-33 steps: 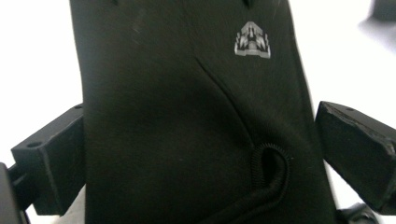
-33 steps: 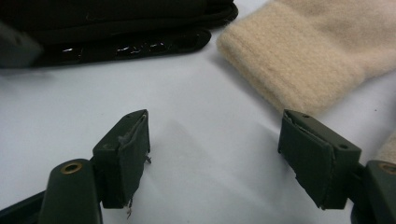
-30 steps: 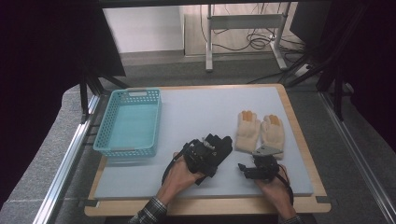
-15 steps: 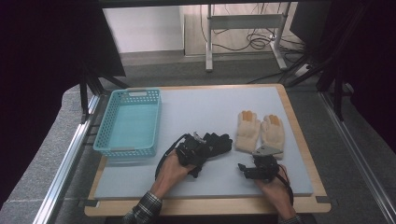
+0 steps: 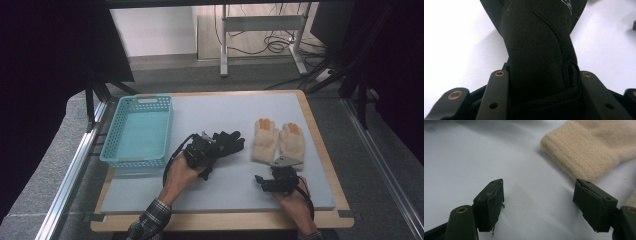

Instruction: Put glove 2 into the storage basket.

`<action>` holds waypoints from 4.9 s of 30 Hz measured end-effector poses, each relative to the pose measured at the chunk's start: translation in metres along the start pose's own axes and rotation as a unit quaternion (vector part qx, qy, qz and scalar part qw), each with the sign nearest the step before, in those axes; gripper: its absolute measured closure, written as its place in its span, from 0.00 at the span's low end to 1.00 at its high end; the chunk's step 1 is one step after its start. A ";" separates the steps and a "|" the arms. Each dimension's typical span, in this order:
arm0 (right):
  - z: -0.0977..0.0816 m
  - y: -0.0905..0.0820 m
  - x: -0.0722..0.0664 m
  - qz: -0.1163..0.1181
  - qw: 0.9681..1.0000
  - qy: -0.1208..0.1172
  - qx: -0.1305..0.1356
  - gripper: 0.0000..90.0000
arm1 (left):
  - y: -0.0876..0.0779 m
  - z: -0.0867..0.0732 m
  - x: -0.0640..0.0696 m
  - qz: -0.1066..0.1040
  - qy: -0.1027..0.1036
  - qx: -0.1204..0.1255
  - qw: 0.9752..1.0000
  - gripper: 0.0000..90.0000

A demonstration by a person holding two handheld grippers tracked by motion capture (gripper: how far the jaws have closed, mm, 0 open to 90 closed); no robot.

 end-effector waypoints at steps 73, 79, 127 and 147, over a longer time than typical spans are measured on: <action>0.000 0.000 0.000 0.001 1.000 -0.001 0.001 0.26 | -0.054 -0.057 -0.273 0.242 -0.242 -0.128 0.931 0.37; 0.000 0.000 0.000 0.001 1.000 -0.002 0.001 0.26 | -0.065 -0.053 -0.270 0.227 -0.239 -0.113 0.937 0.09; 0.000 0.000 0.000 0.001 1.000 -0.001 0.000 0.26 | -0.078 -0.019 -0.056 0.011 -0.022 0.116 0.993 0.02; 0.000 0.001 0.000 -0.002 1.000 -0.005 -0.004 0.20 | -0.018 -0.082 -0.002 0.015 0.011 0.085 0.996 0.01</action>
Point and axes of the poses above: each handheld gripper's, and its own axes: y roughly forward along the jaws, z roughly out of its top, x roughly to its right, the point moved 5 cm from there along y, roughly forward along the jaws, and after that the axes turned 8 degrees about -y, right-handed, at the moved point
